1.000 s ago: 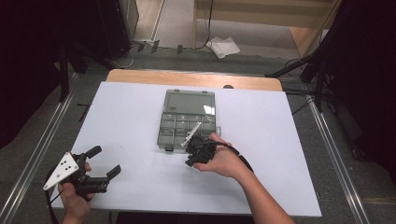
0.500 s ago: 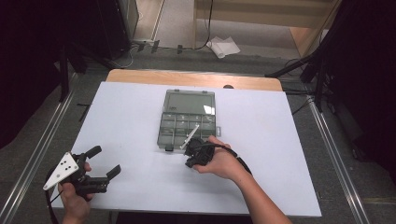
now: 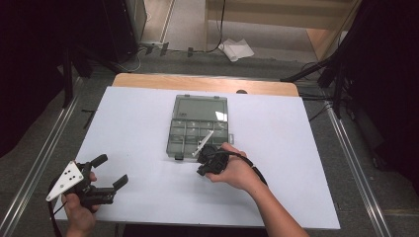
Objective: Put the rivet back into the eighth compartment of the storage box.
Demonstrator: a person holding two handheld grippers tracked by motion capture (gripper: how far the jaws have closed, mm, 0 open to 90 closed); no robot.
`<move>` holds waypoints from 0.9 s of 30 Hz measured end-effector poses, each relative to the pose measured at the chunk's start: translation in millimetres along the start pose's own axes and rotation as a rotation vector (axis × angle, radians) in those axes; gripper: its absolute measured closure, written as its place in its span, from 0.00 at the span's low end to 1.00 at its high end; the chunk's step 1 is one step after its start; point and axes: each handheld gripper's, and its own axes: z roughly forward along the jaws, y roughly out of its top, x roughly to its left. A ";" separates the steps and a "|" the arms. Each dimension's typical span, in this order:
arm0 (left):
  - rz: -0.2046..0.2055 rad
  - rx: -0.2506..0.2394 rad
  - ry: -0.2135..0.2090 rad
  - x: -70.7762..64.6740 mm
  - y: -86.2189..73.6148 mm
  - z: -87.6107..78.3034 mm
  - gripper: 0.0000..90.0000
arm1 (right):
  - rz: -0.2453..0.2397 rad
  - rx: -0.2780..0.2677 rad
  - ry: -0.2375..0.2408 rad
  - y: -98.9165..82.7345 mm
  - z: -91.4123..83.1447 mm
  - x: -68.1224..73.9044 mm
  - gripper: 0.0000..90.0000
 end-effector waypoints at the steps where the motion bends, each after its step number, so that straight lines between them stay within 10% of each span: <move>1: 0.001 -0.001 -0.002 0.0 -0.1 0.2 0.00 | 0.005 -0.002 0.005 -0.4 -1.4 -0.4 0.93; 27: 0.005 0.004 -0.003 -0.6 -0.2 0.7 0.00 | -0.005 -0.010 -0.002 -2.6 -21.7 -6.9 0.93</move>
